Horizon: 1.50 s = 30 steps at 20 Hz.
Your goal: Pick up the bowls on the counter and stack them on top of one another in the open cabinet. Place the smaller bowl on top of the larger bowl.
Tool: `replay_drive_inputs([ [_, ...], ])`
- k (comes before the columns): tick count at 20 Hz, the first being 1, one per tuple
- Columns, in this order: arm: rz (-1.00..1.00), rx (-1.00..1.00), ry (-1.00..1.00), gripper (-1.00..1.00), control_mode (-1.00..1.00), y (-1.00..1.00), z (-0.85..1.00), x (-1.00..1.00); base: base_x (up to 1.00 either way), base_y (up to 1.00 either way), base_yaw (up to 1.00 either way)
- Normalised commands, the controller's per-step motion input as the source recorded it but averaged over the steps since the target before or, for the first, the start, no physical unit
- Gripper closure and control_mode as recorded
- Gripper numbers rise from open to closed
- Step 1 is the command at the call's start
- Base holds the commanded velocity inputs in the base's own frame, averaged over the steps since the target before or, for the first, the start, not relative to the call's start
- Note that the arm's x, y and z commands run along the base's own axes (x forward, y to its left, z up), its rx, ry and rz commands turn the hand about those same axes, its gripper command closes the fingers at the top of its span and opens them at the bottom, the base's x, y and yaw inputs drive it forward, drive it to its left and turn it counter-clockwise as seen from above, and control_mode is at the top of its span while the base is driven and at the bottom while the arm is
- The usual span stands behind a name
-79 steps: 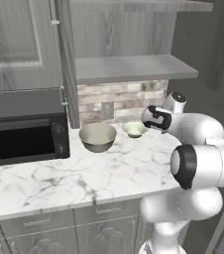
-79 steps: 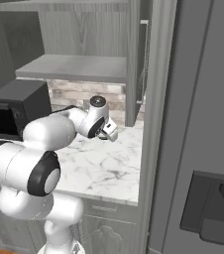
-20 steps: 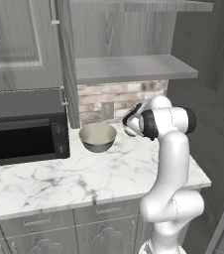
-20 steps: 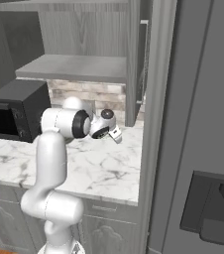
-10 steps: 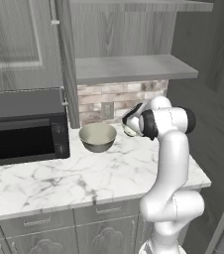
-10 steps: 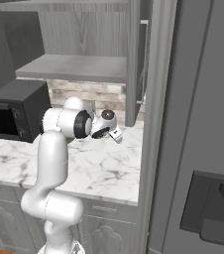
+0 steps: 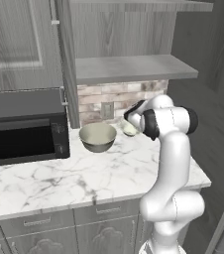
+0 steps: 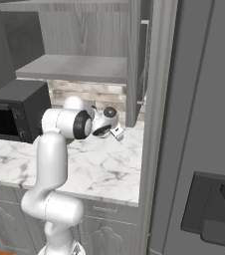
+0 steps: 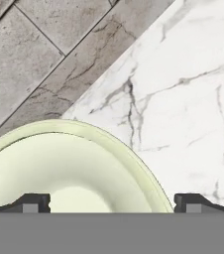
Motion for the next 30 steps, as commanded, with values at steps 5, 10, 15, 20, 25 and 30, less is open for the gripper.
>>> replay_drive_inputs([
  [5,0.01,0.03,-0.01,-1.00,-1.00,-0.08,0.08,0.00,0.00,0.00,0.00],
  [10,0.00,0.00,0.00,-1.00,-1.00,0.00,-0.15,0.00,0.00,0.00,0.00],
  [15,0.00,0.00,0.00,-1.00,-1.00,0.05,-0.05,0.06,0.00,0.00,0.00],
  [20,0.00,0.00,0.00,-1.00,-1.00,0.12,0.00,0.12,0.00,0.00,0.00],
  [25,0.00,0.00,0.00,1.00,-1.00,0.00,0.00,0.00,0.00,0.00,0.00],
  [30,0.00,0.02,-0.01,1.00,-1.00,0.00,0.14,0.00,0.00,0.00,0.00],
])
